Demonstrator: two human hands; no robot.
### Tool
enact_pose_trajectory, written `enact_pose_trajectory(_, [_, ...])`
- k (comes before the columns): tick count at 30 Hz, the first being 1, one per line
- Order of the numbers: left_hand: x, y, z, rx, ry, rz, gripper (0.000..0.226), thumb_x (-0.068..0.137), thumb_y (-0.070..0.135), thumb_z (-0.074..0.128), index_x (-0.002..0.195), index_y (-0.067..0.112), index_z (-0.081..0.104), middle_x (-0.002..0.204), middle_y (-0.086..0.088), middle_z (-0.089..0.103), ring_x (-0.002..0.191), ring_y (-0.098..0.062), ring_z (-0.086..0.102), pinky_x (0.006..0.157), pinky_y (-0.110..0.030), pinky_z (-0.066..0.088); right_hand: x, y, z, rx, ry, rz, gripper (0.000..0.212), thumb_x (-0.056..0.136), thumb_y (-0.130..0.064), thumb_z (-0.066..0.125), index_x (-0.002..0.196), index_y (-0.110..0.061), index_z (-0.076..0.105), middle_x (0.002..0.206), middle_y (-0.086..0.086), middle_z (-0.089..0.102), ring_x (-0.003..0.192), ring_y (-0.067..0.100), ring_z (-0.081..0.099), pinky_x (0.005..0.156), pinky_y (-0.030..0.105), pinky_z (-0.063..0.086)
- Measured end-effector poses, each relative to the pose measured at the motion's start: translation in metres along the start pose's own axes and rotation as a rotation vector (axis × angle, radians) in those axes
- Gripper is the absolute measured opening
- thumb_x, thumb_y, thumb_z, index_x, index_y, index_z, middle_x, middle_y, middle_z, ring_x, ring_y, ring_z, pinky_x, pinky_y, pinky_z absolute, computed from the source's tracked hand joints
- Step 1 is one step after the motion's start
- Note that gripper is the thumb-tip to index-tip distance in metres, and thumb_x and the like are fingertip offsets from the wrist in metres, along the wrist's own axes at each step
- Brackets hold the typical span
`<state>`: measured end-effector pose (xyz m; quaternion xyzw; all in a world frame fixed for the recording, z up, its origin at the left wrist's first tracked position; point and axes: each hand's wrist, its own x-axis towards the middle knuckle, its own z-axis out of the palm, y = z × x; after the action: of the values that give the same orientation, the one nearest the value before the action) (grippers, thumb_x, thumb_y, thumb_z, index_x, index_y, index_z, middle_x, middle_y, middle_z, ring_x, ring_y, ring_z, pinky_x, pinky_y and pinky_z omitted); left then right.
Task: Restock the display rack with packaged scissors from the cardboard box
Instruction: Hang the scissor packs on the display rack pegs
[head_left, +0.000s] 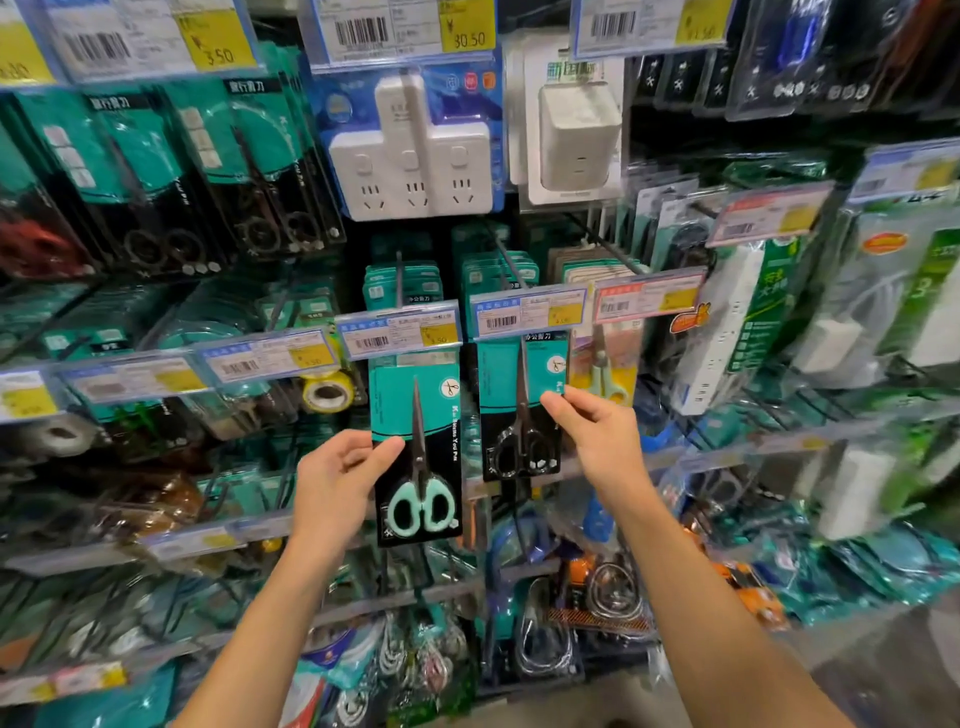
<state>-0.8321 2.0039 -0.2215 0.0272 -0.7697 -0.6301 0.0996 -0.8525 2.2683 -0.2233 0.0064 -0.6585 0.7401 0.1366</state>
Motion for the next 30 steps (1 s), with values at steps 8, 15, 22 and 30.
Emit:
enact_pose_trajectory(8, [0.003,0.001,0.002,-0.007,0.035,0.007,0.009,0.084,0.025,0.076,0.075,0.026,0.075,0.081,0.008,0.077,0.077,-0.004,0.073,0.074,-0.024,0.051,0.015,-0.003,0.002,0.017,-0.045,-0.061,0.011,0.089,-0.024,0.069,0.094,-0.022,0.079,0.089,-0.003,0.078,0.086,0.009,0.073,0.07,0.016,0.054])
enact_pose_trajectory(15, [0.008,0.002,0.003,-0.002,0.019,0.034,0.006,0.084,0.028,0.075,0.078,0.029,0.074,0.083,0.003,0.077,0.083,-0.014,0.073,0.084,-0.036,0.056,0.016,-0.002,0.001,0.033,-0.002,-0.065,0.012,0.09,-0.014,0.068,0.097,-0.016,0.078,0.09,-0.003,0.078,0.085,0.01,0.073,0.068,0.014,0.054])
enact_pose_trajectory(22, [0.013,0.0,0.002,0.01,0.017,0.051,0.004,0.083,0.03,0.076,0.08,0.031,0.075,0.085,0.001,0.077,0.086,-0.02,0.073,0.087,-0.048,0.057,0.012,0.003,-0.003,0.059,0.057,-0.061,0.013,0.088,-0.012,0.07,0.098,-0.017,0.077,0.09,-0.002,0.078,0.084,0.013,0.074,0.068,0.02,0.057])
enact_pose_trajectory(30, [0.018,-0.005,0.002,0.014,0.022,0.071,0.006,0.083,0.03,0.075,0.079,0.035,0.075,0.083,0.004,0.077,0.081,-0.012,0.072,0.079,-0.034,0.056,0.032,0.006,0.002,-0.082,0.079,-0.103,0.02,0.088,-0.019,0.072,0.081,-0.036,0.078,0.081,-0.008,0.076,0.077,0.007,0.07,0.072,0.013,0.052])
